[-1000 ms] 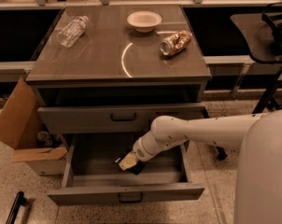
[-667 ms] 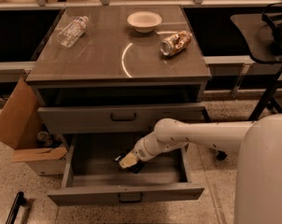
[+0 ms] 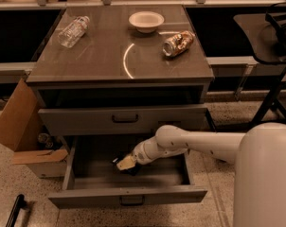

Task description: Place rxbar blueberry into top drawer

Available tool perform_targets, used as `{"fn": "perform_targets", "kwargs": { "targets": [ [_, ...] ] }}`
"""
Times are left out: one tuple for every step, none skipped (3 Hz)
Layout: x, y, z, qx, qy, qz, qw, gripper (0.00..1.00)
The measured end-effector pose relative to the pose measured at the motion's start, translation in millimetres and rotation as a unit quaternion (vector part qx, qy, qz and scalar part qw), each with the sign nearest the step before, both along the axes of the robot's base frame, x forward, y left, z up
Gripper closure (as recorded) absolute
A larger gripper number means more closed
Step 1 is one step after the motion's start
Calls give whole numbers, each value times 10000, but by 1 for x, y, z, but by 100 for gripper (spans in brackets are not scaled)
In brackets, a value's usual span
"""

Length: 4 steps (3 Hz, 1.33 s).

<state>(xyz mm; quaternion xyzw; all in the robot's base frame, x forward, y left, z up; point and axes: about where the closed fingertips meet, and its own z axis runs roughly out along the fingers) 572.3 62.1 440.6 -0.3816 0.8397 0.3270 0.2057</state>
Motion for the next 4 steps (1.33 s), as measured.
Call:
{"fn": "perform_targets", "kwargs": {
  "targets": [
    [-2,7,-4,-55,4,43,10000,82],
    [-11,8,-4,-103,18,42,9999,58],
    [-18,9,-1,-52,12,37,10000,34],
    [-27,4,8,39,-31,-15,10000,4]
  ]
}}
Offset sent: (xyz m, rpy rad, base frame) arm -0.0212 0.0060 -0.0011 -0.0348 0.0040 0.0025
